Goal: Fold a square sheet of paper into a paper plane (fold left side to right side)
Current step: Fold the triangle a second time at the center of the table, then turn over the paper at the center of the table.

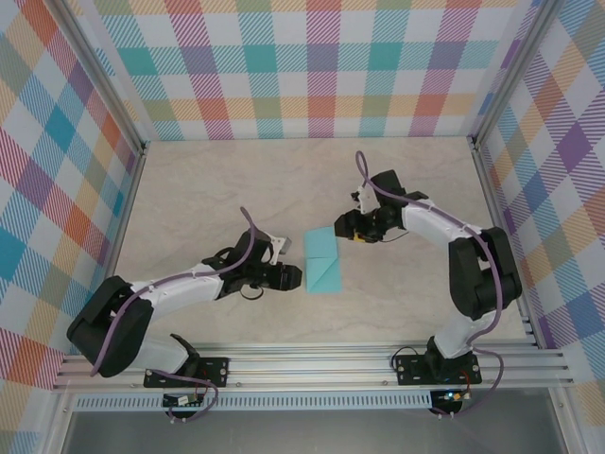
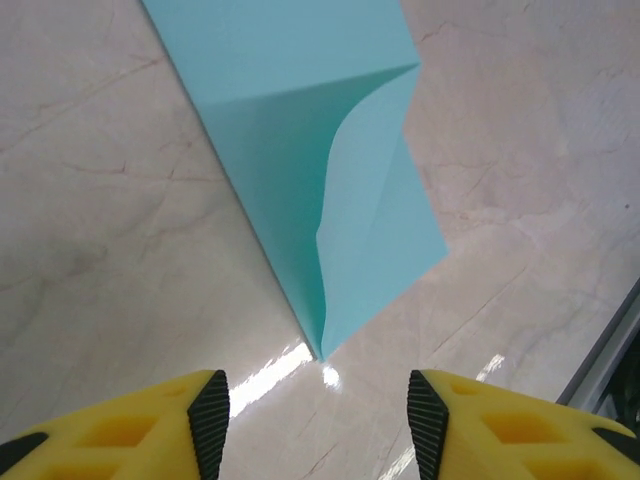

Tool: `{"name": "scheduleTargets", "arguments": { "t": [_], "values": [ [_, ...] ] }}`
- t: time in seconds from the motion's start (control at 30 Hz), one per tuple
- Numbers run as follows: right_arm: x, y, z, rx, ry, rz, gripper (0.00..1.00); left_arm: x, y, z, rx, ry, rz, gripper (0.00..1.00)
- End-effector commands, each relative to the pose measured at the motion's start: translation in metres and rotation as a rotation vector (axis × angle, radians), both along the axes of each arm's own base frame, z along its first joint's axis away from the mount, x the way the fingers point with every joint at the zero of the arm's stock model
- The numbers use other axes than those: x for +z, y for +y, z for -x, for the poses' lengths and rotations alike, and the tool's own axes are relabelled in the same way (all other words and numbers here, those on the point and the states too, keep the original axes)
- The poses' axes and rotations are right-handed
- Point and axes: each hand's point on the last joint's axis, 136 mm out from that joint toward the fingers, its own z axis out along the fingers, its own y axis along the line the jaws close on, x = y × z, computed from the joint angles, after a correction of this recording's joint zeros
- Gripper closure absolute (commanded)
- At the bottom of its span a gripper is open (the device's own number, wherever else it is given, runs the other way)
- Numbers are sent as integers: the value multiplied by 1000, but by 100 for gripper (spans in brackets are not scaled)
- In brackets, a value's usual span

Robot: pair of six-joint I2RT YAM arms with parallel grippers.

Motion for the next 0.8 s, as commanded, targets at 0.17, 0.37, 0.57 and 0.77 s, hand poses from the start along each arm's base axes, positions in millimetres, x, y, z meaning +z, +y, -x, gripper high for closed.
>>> {"name": "scheduleTargets", "arguments": {
  "t": [0.17, 0.37, 0.57, 0.77],
  "values": [
    [-21, 10, 26, 51, 71, -112, 38, -4, -30, -37, -4, 11, 61, 46],
    [-34, 18, 35, 64, 149, -162, 39, -17, -37, -53, 24, 19, 37, 65],
    [-41, 27, 41, 89, 202, -191, 40, -20, -33, -57, 52, 7, 15, 84],
    [-43, 43, 42, 117, 243, -253, 46, -24, -30, -55, 58, 11, 8, 83]
  ]
}}
